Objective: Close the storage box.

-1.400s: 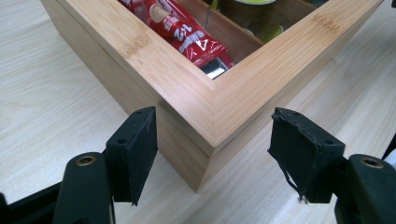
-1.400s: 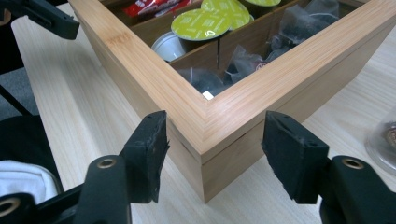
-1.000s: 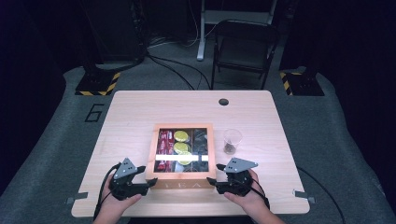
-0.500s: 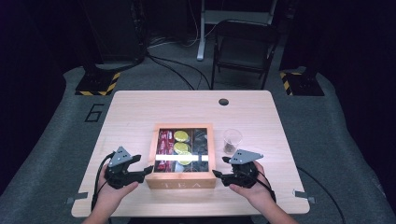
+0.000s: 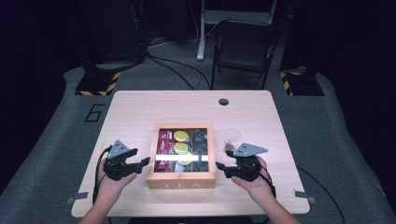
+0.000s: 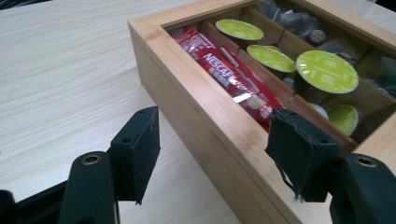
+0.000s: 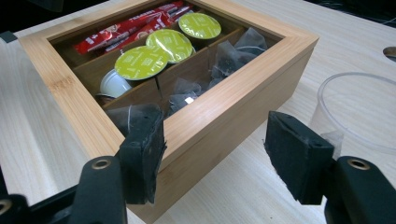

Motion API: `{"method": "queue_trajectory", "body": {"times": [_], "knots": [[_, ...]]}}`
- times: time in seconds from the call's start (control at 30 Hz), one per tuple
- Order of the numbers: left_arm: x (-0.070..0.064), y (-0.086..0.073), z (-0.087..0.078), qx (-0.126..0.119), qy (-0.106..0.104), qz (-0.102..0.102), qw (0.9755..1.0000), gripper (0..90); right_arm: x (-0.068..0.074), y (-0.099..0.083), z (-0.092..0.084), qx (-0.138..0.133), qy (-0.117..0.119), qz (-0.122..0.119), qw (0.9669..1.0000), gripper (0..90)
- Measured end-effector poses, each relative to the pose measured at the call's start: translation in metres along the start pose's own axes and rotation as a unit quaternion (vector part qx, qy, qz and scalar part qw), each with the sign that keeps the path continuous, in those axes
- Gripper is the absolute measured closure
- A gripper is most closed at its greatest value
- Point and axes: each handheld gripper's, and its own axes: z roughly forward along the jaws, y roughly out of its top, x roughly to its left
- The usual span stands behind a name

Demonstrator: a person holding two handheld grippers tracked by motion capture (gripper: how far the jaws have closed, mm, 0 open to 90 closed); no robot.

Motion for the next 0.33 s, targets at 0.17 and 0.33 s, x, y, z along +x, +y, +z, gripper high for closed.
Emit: {"method": "queue_trajectory", "body": {"times": [0.17, 0.33], "knots": [[0.0046, -0.0035, 0.0027, -0.003, 0.005, -0.006, 1.0, 34.6, 0.0002, -0.0065, 0.0038, 0.0, 0.0, 0.011, 0.9999, 38.3], [0.0047, 0.0, -0.0025, -0.003, -0.006, -0.01, 0.9999, 33.5, 0.0057, -0.0063, -0.0005, 0.006, 0.009, 0.01, 0.9999, 38.3]]}}
